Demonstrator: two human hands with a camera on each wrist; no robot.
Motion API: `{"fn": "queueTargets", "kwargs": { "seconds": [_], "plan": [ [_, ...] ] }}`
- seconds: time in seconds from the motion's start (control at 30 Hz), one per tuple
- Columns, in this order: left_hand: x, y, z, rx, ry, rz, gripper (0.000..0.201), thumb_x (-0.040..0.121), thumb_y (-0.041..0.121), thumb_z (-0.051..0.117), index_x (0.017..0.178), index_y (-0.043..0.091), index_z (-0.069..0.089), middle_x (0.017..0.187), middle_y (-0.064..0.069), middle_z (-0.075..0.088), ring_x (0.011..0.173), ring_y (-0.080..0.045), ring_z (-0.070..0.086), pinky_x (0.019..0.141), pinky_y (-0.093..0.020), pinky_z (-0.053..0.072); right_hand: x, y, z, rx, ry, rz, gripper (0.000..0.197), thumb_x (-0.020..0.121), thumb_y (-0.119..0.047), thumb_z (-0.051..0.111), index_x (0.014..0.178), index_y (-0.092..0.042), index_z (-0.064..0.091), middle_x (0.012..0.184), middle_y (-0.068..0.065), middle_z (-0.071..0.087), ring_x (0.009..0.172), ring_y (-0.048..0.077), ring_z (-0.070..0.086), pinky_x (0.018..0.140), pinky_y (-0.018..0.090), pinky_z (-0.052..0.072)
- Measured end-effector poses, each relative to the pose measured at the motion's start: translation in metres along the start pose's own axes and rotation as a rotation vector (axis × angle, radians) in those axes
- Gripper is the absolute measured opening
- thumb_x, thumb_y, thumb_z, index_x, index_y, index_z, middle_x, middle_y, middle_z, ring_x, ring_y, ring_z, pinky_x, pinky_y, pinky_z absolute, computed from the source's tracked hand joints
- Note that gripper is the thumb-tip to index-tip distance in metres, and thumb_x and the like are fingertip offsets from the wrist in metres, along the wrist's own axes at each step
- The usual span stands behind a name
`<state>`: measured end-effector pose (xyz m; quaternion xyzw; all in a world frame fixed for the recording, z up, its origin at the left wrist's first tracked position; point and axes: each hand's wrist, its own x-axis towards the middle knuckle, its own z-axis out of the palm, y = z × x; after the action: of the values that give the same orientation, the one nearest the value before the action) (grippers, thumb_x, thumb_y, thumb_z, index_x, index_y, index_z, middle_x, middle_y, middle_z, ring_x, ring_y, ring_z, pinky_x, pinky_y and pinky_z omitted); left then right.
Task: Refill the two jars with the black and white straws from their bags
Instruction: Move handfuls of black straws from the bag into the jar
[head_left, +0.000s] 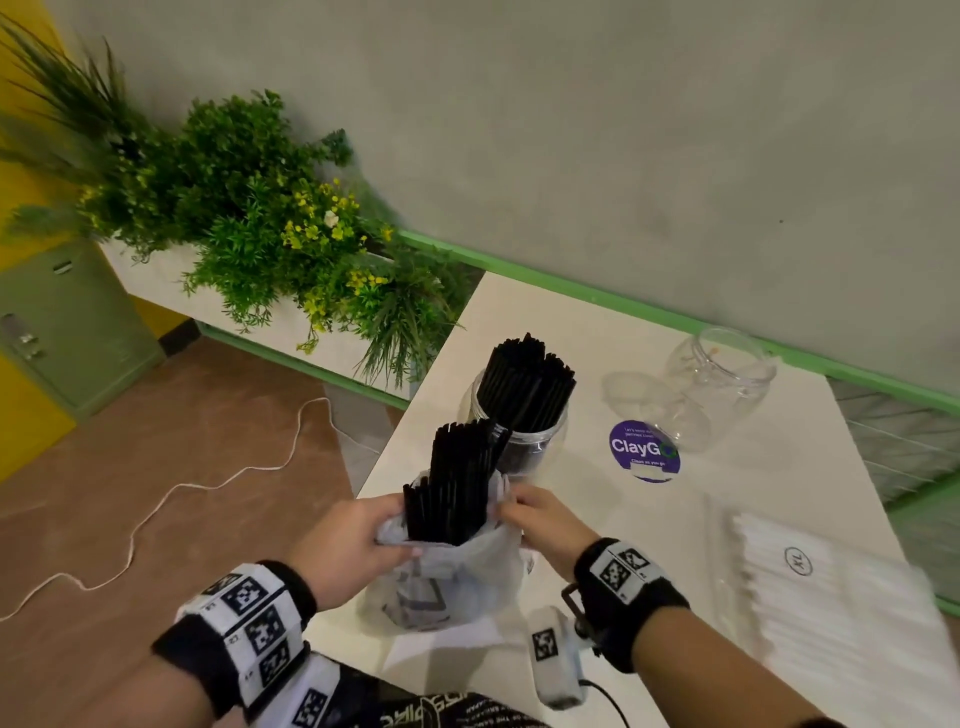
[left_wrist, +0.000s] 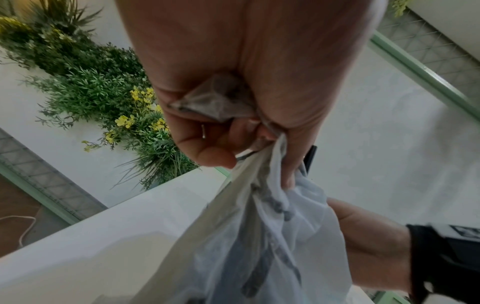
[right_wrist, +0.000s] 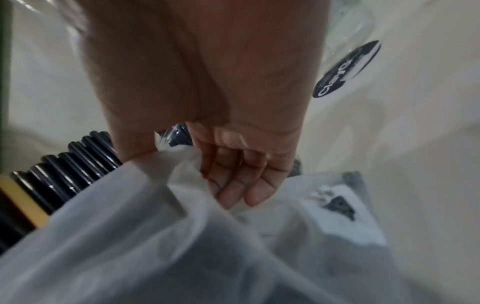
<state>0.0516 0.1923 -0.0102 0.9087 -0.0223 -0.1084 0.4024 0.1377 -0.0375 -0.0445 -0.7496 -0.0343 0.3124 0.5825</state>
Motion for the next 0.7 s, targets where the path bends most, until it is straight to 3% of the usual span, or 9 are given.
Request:
{"fn": "queueTargets", "kwargs": {
  "seconds": [0.13,0.23,0.27,0.33,0.4,0.47,0.57,0.63,0.7],
  "plan": [
    [-0.005,0.006,0.0,-0.041,0.025,0.005,0.043,0.081,0.027,0.072,0.106,0.052,0.048,0.099,0.031,0.061,0.094,0.005,0.06,0.073,-0.007,0.044,-0.016,-0.017,0.006,0.044,0.073,-0.132,0.011,0.079,-0.007,0.052,0.073,-0.014,0.058,0.07,-0.002,0.058,0.072,0.015,0.054,0.068,0.028,0.043],
    [-0.005,0.011,0.001,-0.135,0.149,-0.042,0.055,0.076,0.026,0.077,0.115,0.034,0.04,0.097,0.017,0.063,0.087,-0.004,0.063,0.074,-0.023,0.05,-0.035,-0.044,0.001,0.048,0.067,-0.272,0.011,0.076,-0.012,0.05,0.081,-0.011,0.06,0.076,0.0,0.059,0.072,0.013,0.054,0.066,0.024,0.043],
    [-0.005,0.011,0.002,-0.176,0.188,-0.074,0.061,0.073,0.026,0.08,0.116,0.031,0.037,0.096,0.018,0.061,0.085,-0.002,0.062,0.071,-0.021,0.049,-0.039,-0.05,-0.001,0.054,0.065,-0.308,0.015,0.076,-0.013,0.05,0.085,-0.012,0.062,0.079,0.0,0.061,0.073,0.012,0.056,0.066,0.023,0.044],
    [-0.003,0.008,0.005,-0.264,0.215,-0.117,0.069,0.069,0.024,0.084,0.117,0.029,0.034,0.093,0.017,0.061,0.08,0.004,0.062,0.071,-0.016,0.048,-0.039,-0.051,-0.005,0.035,0.089,-0.341,0.024,0.077,-0.015,0.051,0.096,-0.007,0.063,0.091,0.01,0.064,0.084,0.02,0.06,0.076,0.03,0.049],
    [0.0,0.002,0.01,-0.318,0.2,-0.136,0.08,0.066,0.025,0.085,0.126,0.031,0.033,0.098,0.013,0.065,0.084,0.0,0.064,0.081,-0.025,0.051,-0.035,-0.037,-0.007,-0.028,0.151,-0.33,0.028,0.079,-0.019,0.053,0.104,-0.008,0.06,0.104,0.02,0.062,0.098,0.033,0.059,0.091,0.044,0.047],
    [0.003,-0.003,0.014,-0.282,0.16,-0.144,0.089,0.067,0.031,0.085,0.135,0.036,0.028,0.105,0.011,0.064,0.095,-0.01,0.063,0.085,-0.03,0.05,-0.034,-0.019,-0.007,-0.112,0.259,-0.315,0.02,0.084,-0.017,0.056,0.105,-0.016,0.057,0.104,0.015,0.06,0.096,0.025,0.058,0.088,0.041,0.047],
    [0.006,-0.005,0.015,-0.23,0.106,-0.114,0.075,0.069,0.036,0.082,0.131,0.038,0.041,0.108,0.015,0.065,0.103,-0.009,0.06,0.088,-0.027,0.046,-0.04,-0.005,-0.004,-0.313,0.478,-0.41,0.04,0.086,-0.007,0.063,0.112,-0.032,0.047,0.111,0.001,0.051,0.094,0.013,0.054,0.081,0.021,0.045],
    [0.008,-0.005,0.015,-0.243,0.081,-0.082,0.06,0.07,0.035,0.082,0.121,0.041,0.05,0.108,0.02,0.065,0.105,-0.004,0.059,0.09,-0.025,0.045,-0.05,-0.008,0.001,-0.528,0.643,-0.624,0.047,0.082,-0.005,0.066,0.121,-0.022,0.048,0.117,-0.001,0.045,0.104,0.013,0.05,0.089,0.025,0.045],
    [0.01,-0.005,0.015,-0.255,0.054,-0.073,0.051,0.071,0.034,0.082,0.112,0.045,0.053,0.105,0.021,0.067,0.103,0.0,0.059,0.088,-0.023,0.045,-0.061,-0.016,0.009,-0.588,0.58,-0.786,0.052,0.08,-0.01,0.065,0.128,-0.014,0.047,0.123,0.001,0.044,0.115,0.016,0.047,0.098,0.033,0.043]
  ]
}}
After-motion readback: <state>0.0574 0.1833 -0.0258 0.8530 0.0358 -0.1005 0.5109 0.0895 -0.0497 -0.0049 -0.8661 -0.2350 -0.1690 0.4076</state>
